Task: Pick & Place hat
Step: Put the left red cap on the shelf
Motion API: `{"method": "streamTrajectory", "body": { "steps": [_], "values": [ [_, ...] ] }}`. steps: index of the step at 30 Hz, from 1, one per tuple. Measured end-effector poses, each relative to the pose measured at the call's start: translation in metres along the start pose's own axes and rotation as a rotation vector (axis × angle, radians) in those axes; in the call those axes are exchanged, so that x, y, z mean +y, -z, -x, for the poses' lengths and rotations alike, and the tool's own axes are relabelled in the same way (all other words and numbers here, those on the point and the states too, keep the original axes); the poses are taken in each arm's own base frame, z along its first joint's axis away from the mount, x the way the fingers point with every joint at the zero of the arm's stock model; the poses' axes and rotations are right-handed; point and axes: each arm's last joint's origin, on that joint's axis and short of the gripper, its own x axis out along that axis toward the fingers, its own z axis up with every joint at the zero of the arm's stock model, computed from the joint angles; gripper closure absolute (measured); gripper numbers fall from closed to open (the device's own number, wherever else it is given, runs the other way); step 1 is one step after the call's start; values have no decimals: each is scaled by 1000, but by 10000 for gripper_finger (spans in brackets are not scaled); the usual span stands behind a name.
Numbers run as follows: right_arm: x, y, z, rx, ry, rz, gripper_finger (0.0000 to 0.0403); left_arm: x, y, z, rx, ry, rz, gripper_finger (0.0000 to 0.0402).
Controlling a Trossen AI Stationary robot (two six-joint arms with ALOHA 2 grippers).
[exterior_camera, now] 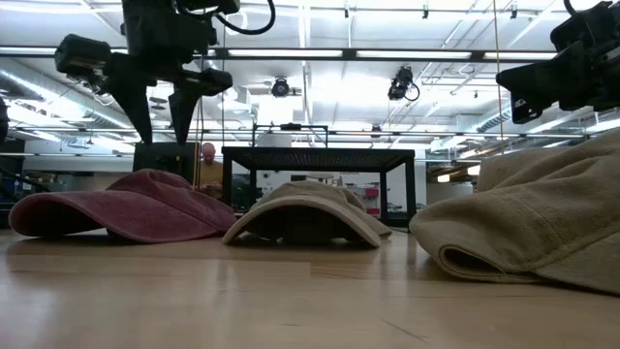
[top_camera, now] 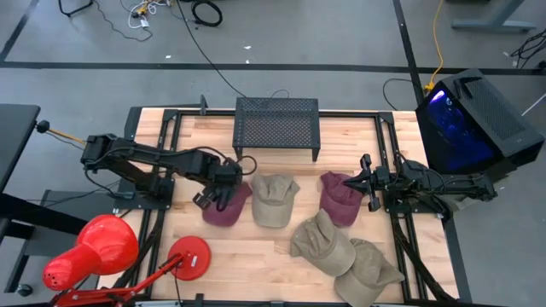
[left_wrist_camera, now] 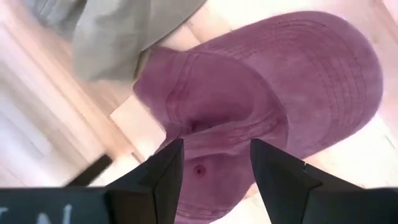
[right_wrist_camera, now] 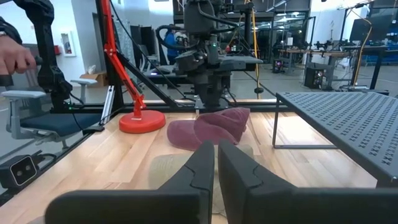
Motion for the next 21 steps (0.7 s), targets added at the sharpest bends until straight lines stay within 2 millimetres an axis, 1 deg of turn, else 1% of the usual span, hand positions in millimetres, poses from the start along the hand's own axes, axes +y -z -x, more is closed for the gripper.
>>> {"method": "streamTrajectory", "body": {
  "steps": [4,6,8,16,21],
  "values": [
    [0,0,0,0,0,0,376,3,2,0,66,-104,163,209],
    [0,0,0,0,0,0,376,3,4,1,91,-126,223,209],
    [0,0,0,0,0,0,376,2,6,3,114,-116,272,209],
    [0,0,0,0,0,0,376,5,4,19,101,-91,518,209],
    [0,0,0,0,0,0,376,8,0,30,68,-109,772,209]
  ]
}}
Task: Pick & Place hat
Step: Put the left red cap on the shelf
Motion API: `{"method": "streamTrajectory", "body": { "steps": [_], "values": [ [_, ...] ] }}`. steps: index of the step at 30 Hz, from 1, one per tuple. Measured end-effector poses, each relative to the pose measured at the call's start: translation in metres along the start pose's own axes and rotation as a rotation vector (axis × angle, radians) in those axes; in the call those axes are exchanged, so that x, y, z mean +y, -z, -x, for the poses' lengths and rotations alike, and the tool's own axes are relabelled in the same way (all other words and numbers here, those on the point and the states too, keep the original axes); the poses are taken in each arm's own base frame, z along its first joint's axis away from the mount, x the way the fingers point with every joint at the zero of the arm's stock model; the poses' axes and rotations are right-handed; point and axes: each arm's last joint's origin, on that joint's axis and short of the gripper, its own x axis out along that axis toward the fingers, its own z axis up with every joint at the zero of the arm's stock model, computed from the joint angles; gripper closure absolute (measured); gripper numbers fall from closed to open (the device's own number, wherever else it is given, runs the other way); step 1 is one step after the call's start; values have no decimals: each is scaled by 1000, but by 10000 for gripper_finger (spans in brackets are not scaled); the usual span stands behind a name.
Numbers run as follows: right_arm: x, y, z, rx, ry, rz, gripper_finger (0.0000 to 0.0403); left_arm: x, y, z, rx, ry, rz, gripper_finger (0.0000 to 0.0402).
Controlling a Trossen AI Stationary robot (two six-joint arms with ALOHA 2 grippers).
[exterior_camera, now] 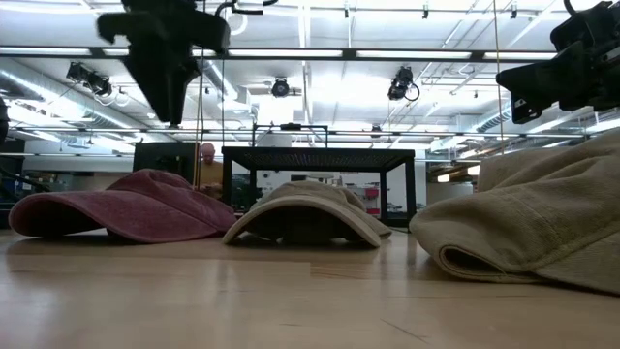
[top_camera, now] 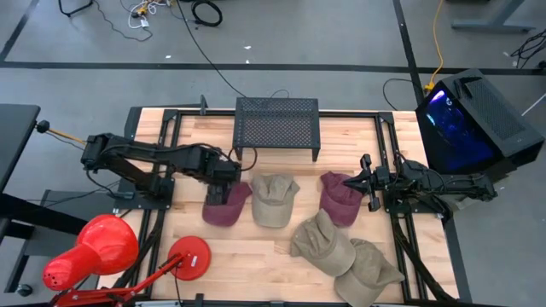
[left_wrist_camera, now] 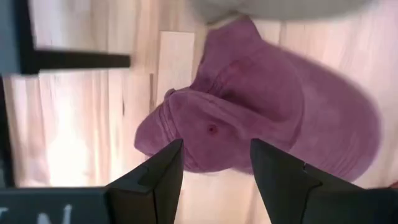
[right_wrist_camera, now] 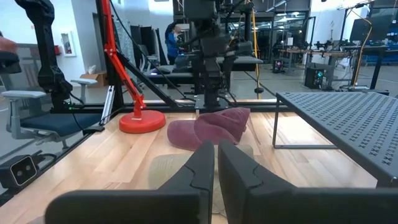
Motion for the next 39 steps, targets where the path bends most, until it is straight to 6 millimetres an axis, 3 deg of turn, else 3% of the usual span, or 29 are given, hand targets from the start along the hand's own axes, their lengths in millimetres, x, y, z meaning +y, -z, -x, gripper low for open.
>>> {"method": "streamTrajectory", "body": {
  "steps": [9,16,25,39],
  "values": [
    [0,0,0,0,0,0,376,6,-3,2,44,101,636,209],
    [0,0,0,0,0,0,376,11,-3,1,73,111,866,209],
    [0,0,0,0,0,0,376,5,-4,-4,119,107,915,209],
    [0,0,0,0,0,0,376,-10,-5,-31,210,44,893,209]
  ]
}}
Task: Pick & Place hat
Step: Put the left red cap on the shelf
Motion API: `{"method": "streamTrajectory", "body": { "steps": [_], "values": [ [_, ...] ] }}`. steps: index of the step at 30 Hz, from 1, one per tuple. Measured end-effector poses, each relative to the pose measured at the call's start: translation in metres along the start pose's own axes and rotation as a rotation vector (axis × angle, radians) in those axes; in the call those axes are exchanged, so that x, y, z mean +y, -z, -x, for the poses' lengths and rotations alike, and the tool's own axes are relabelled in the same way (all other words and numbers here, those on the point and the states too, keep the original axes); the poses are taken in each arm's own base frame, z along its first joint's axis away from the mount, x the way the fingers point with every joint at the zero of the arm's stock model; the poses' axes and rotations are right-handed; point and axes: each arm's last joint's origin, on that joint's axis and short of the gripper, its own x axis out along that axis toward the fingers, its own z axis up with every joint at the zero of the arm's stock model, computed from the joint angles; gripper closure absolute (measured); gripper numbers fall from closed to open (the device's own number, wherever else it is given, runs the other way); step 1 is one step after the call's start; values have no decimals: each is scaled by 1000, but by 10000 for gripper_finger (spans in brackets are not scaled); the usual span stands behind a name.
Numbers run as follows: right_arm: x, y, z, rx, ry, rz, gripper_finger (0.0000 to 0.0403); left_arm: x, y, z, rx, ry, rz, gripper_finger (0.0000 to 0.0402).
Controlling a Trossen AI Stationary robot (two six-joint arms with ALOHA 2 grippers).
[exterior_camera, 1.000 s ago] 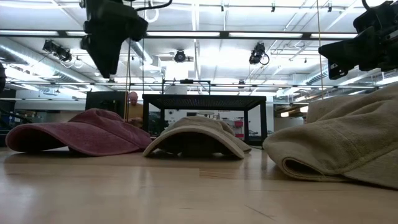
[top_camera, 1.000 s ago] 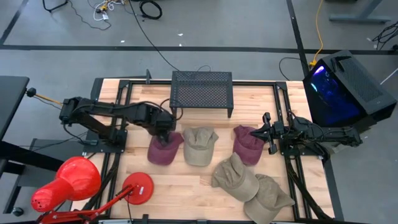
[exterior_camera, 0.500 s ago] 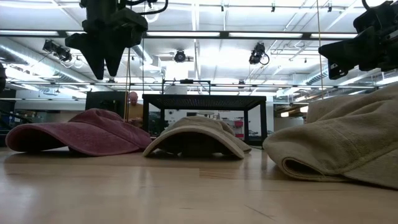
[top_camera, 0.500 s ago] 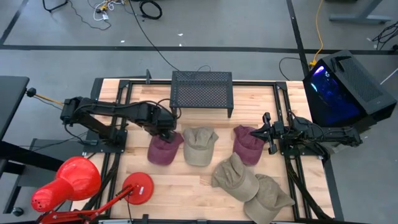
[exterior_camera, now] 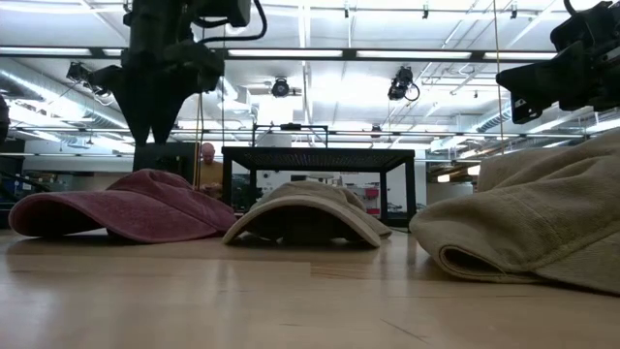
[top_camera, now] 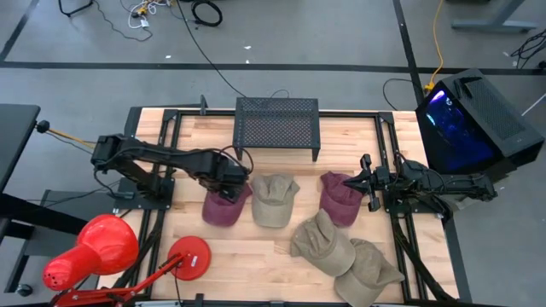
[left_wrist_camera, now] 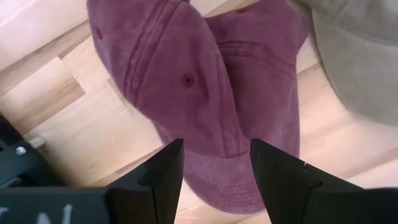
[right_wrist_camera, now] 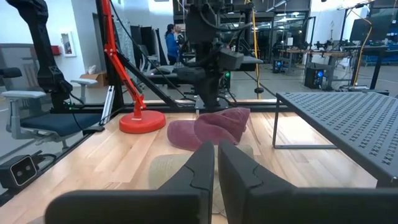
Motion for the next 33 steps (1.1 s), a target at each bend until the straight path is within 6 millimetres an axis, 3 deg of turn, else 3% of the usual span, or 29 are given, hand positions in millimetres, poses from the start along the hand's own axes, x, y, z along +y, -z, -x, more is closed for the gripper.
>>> {"method": "streamTrajectory", "body": {
  "steps": [27,33],
  "values": [
    [0,0,0,0,0,0,376,-24,-1,-42,44,-106,-46,209],
    [0,0,0,0,0,0,376,-25,-1,-44,46,-108,-63,238]
  ]
}}
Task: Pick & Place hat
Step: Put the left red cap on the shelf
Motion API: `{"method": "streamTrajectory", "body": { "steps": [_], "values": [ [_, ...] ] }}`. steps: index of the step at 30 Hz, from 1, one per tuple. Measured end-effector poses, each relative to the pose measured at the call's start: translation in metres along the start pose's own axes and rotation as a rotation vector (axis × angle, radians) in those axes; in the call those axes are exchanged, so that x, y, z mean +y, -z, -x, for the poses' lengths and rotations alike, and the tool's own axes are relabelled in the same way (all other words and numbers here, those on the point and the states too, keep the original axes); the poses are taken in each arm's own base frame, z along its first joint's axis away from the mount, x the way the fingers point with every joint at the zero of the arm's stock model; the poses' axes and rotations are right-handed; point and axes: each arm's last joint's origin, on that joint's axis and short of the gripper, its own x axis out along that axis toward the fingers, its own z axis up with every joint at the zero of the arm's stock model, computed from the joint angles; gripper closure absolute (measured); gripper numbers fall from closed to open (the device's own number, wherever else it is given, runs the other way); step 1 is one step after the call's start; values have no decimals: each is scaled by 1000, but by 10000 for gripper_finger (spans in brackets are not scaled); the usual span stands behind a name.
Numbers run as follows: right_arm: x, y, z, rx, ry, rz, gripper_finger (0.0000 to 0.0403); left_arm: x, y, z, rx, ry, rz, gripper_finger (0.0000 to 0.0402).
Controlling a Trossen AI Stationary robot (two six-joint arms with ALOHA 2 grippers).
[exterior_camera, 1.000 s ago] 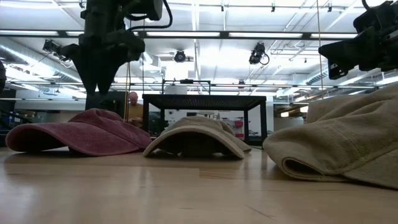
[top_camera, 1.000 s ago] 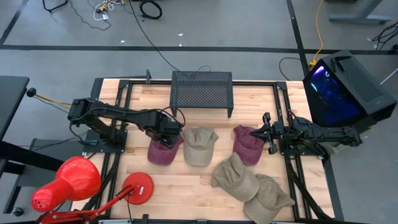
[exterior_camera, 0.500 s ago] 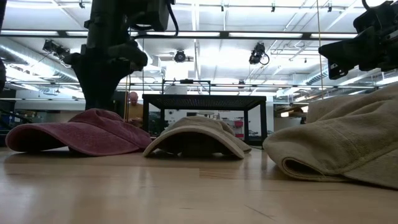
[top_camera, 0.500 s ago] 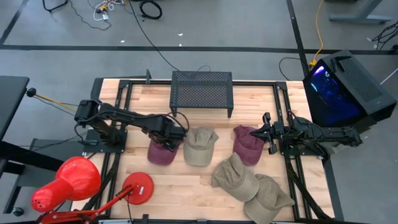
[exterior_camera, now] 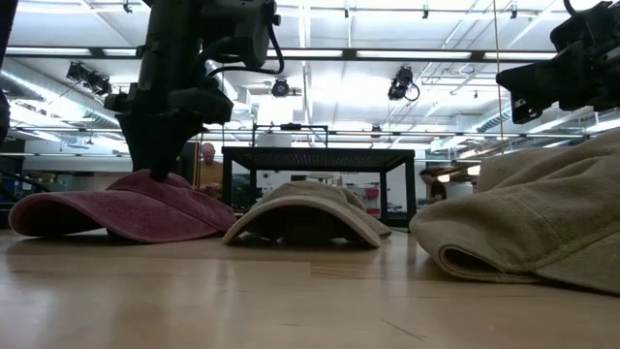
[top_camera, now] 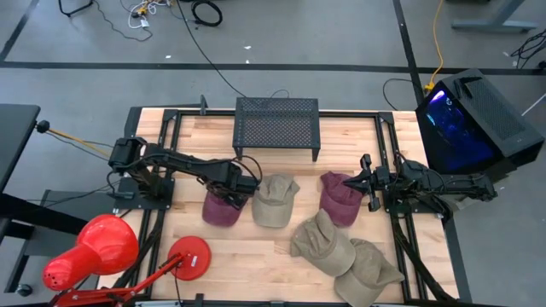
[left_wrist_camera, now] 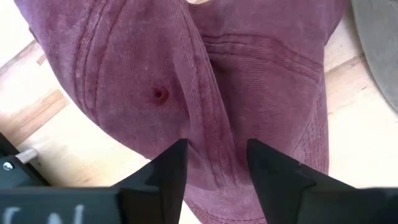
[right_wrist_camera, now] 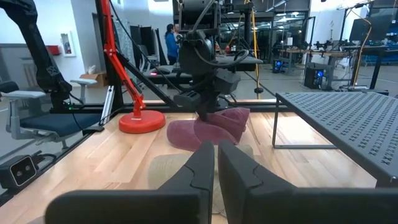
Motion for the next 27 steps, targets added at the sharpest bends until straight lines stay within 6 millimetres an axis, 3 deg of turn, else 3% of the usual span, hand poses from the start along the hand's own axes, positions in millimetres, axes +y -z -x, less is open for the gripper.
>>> {"method": "streamTrajectory", "body": {
  "steps": [11,27],
  "values": [
    [0,0,0,0,0,0,376,0,0,0,-8,-7,-1,322],
    [0,0,0,0,0,0,376,0,0,0,-9,-8,-27,393]
  ]
}}
